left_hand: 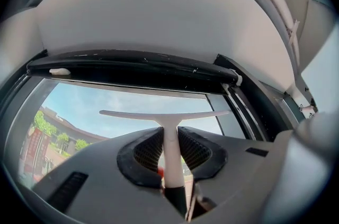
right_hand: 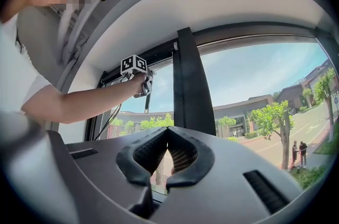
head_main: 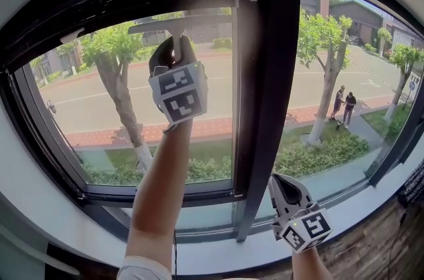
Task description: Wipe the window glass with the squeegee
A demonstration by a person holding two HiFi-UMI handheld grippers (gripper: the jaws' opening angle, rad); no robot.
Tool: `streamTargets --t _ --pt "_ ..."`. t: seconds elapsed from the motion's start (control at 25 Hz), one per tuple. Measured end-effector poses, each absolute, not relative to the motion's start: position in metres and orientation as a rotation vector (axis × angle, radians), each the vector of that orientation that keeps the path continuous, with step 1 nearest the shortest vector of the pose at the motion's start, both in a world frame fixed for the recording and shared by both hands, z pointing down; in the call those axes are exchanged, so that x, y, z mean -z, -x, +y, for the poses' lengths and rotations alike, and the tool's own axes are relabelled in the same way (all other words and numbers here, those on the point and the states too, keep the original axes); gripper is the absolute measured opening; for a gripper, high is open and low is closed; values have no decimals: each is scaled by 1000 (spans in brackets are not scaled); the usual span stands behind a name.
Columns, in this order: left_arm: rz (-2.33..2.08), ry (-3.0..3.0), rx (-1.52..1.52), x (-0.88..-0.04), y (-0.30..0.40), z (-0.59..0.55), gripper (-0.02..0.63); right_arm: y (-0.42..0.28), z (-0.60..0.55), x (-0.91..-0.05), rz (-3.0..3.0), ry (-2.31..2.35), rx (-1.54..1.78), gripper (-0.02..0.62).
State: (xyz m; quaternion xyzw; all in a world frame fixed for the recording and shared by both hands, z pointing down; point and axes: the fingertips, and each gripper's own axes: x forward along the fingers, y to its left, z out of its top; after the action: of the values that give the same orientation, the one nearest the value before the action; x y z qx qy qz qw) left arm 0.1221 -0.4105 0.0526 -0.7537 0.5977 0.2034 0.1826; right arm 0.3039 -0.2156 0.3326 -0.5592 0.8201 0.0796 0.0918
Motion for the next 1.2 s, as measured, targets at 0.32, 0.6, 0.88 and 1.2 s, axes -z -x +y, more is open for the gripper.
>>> streamTargets --t 0.32,0.6,0.88,1.2 --pt "1694 2123 -573 -40 -128 -422 92 -296 -222 -338 2463 1632 -219 11" --pt "1696 2115 -561 -53 -129 -424 92 -286 -228 -347 2492 1613 -192 11" --pt "1698 2109 -551 -64 -131 -427 92 -277 -231 -353 2518 1592 -180 11" --pt "1701 2101 -540 -73 -133 -432 92 -278 -230 -356 2515 1593 -177 11"
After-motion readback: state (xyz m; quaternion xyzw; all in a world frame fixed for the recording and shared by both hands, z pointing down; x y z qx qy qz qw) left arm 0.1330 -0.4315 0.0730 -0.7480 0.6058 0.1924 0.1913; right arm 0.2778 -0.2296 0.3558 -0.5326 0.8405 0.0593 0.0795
